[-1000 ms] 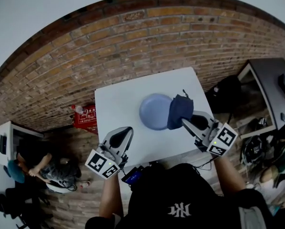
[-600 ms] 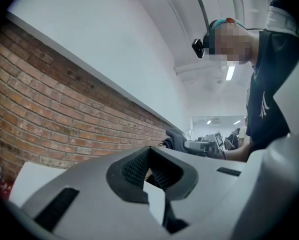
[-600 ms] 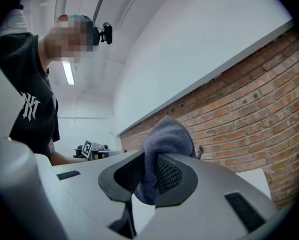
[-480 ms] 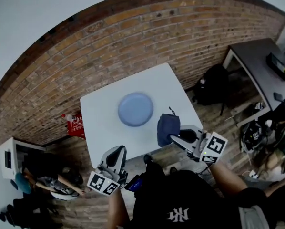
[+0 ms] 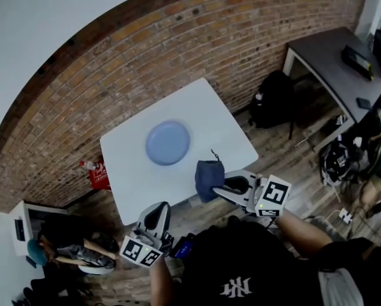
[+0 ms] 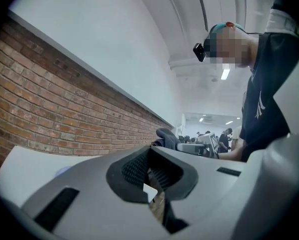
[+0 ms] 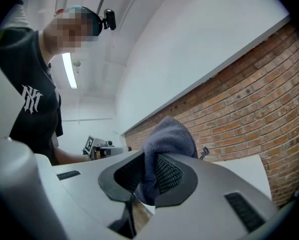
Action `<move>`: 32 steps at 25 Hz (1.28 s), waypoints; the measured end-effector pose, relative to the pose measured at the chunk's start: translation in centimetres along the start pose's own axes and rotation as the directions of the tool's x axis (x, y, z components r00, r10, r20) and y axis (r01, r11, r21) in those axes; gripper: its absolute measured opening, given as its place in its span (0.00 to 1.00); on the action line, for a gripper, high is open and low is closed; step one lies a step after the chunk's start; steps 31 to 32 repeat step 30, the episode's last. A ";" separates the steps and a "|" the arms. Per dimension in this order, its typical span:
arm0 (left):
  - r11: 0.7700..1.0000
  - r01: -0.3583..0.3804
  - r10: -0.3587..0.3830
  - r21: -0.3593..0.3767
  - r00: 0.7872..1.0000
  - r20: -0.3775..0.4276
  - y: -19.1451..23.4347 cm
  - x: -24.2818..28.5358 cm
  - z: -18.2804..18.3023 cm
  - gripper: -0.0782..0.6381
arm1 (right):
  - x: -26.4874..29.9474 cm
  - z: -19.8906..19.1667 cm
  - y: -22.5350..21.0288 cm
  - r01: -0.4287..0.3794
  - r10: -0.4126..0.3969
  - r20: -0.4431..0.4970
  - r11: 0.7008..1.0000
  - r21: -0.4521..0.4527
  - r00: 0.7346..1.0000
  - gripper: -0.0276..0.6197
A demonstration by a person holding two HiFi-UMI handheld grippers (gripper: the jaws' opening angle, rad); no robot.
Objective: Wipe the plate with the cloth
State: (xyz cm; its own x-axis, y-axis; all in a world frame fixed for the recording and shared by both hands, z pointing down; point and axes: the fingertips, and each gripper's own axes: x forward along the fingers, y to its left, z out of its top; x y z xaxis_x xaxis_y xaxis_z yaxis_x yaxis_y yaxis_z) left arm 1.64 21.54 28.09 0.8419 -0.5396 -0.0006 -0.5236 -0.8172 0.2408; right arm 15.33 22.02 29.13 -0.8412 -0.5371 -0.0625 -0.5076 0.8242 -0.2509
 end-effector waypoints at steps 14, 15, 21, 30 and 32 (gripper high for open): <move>0.994 0.109 -0.109 0.007 0.994 -0.031 -1.7 -0.5 -1.7 0.11 | -1.2 -1.2 4.3 0.040 -0.042 -0.052 0.998 -0.041 0.998 0.14; 0.994 0.107 -0.107 0.011 0.994 -0.033 -1.4 -0.8 -1.7 0.11 | -0.9 -1.2 4.3 0.048 -0.050 -0.057 0.998 -0.044 0.997 0.14; 0.995 0.095 -0.095 0.014 0.995 -0.031 -0.2 -2.2 -1.8 0.11 | 0.9 -1.5 4.7 0.043 -0.048 -0.073 0.997 -0.063 0.996 0.14; 0.994 0.112 -0.111 0.003 0.992 -0.060 -0.7 -2.4 -2.5 0.11 | 1.7 -1.5 4.6 0.034 -0.042 -0.091 0.996 -0.088 0.995 0.14; 0.994 0.112 -0.111 0.003 0.992 -0.060 -0.7 -2.4 -2.5 0.11 | 1.7 -1.5 4.6 0.034 -0.042 -0.091 0.996 -0.088 0.995 0.14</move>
